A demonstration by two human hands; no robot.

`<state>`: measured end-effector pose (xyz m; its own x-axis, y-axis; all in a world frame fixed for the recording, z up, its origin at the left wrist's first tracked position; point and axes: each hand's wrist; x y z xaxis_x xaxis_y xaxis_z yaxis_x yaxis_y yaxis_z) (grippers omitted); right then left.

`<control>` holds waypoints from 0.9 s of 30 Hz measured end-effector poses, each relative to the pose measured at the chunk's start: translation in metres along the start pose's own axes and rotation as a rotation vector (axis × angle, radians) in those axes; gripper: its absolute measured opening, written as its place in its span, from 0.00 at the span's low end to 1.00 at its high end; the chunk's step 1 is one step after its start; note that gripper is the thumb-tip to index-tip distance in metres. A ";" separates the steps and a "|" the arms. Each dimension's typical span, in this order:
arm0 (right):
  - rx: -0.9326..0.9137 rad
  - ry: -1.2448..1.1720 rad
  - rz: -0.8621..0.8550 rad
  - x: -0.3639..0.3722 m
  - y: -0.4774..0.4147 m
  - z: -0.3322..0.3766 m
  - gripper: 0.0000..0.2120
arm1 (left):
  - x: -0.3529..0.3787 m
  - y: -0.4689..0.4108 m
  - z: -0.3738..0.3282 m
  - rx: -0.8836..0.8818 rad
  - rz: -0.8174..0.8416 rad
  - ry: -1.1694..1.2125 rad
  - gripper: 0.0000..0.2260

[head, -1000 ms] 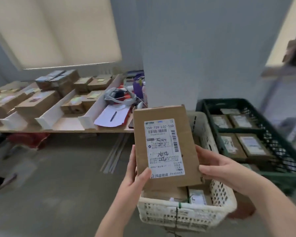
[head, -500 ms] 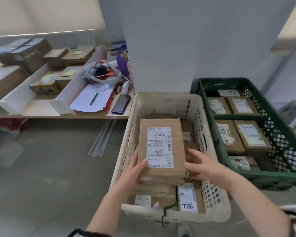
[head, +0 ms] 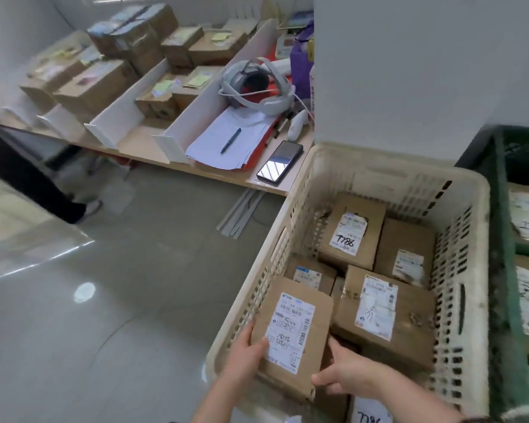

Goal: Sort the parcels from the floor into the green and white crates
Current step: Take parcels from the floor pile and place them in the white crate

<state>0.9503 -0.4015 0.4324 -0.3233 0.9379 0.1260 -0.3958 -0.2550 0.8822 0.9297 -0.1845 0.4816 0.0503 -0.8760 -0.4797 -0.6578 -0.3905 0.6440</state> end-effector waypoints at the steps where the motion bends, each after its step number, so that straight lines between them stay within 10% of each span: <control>1: 0.023 0.007 0.020 0.003 -0.008 -0.003 0.54 | 0.002 -0.002 0.001 0.009 -0.042 -0.055 0.23; 13: 0.041 0.113 -0.127 0.037 -0.047 -0.019 0.49 | 0.023 -0.016 0.007 0.119 -0.215 -0.671 0.19; 27: -0.095 0.246 -0.250 0.028 -0.031 0.000 0.40 | 0.023 -0.009 0.000 0.216 -0.078 -0.849 0.17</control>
<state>0.9539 -0.3676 0.4087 -0.3991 0.8922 -0.2115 -0.5629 -0.0563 0.8246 0.9368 -0.2017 0.4649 -0.4181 -0.3092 -0.8541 -0.8080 -0.3031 0.5053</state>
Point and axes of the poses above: each hand's wrist, its own y-axis away from the middle knuckle, its own x-axis out of the palm, z = x × y, and after that the axes turned 14 degrees about -z, right-handed
